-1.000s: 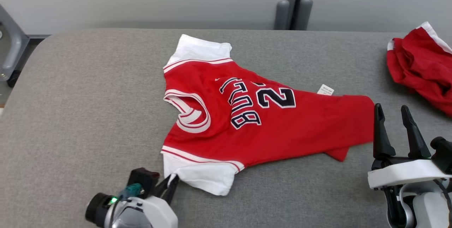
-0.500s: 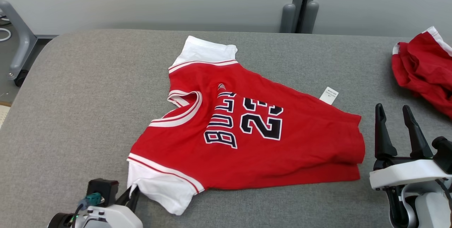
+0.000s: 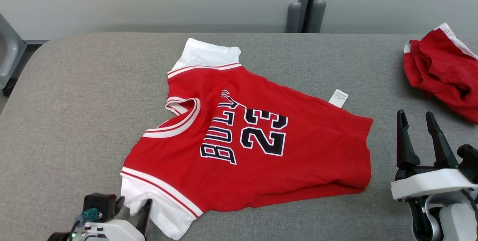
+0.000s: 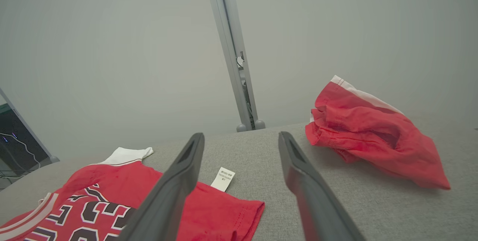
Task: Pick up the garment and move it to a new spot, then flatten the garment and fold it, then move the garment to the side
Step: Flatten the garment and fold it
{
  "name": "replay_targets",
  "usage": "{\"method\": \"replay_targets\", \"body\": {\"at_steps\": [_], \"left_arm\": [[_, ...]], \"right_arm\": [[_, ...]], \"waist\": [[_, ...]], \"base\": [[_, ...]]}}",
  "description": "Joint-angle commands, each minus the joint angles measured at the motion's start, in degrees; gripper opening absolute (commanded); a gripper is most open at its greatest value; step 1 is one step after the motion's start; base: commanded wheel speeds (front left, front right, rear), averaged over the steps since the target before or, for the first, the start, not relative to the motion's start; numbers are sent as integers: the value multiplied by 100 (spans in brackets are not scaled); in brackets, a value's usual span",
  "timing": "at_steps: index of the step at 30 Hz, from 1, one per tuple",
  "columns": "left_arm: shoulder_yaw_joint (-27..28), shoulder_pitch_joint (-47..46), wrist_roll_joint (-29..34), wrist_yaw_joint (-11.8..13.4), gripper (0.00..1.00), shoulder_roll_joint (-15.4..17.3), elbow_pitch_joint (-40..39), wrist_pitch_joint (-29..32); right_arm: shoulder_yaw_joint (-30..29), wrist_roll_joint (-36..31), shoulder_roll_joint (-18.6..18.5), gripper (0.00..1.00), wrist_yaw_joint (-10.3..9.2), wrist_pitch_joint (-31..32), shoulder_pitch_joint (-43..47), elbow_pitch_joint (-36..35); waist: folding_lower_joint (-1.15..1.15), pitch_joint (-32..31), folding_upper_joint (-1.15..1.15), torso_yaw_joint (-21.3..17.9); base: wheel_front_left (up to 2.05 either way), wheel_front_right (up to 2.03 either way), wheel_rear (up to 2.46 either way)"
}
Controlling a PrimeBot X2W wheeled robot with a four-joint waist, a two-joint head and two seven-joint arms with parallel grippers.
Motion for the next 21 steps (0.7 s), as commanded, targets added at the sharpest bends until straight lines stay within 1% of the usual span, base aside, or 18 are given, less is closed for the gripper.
{"method": "replay_targets", "body": {"at_steps": [1, 5, 7, 10, 16, 19, 20, 21], "left_arm": [[87, 14, -29, 78, 100, 59, -79, -82], [233, 107, 124, 320, 100, 183, -455, -243], [352, 118, 216, 455, 100, 222, -759, -464], [519, 144, 306, 626, 100, 175, -1218, -866], [694, 204, 390, 714, 100, 78, -1490, -1529], [815, 174, 346, 714, 100, 38, -1510, -1822], [842, 158, 322, 668, 100, 42, -1505, -1912], [842, 158, 322, 668, 100, 42, -1505, -1912]], "right_arm": [[-14, -6, -31, 100, 2, 14, 37, -32], [-64, -23, -43, 100, 2, -10, 100, -76], [-77, -34, -60, 100, 2, -25, 118, -93], [-65, -70, -69, 100, 2, -56, 177, -197], [-23, -94, -110, 100, 2, -92, 257, -490], [100, -43, -147, 100, 2, -106, 275, -703], [169, -32, -172, 100, 2, -109, 269, -812], [169, -32, -172, 100, 2, -109, 269, -812]], "waist": [[0, -9, 0, -24], [0, -52, 0, -38], [0, -88, 0, -36], [0, -160, 0, -35], [0, -320, 0, -68], [0, -372, 0, -86], [0, -381, 0, -92], [0, -381, 0, -92]], "base": [[0, 0, 0], [0, 0, 0], [0, 0, 0], [0, 0, 0], [0, 0, 0], [0, 0, 0], [0, 0, 0], [0, 0, 0]]}}
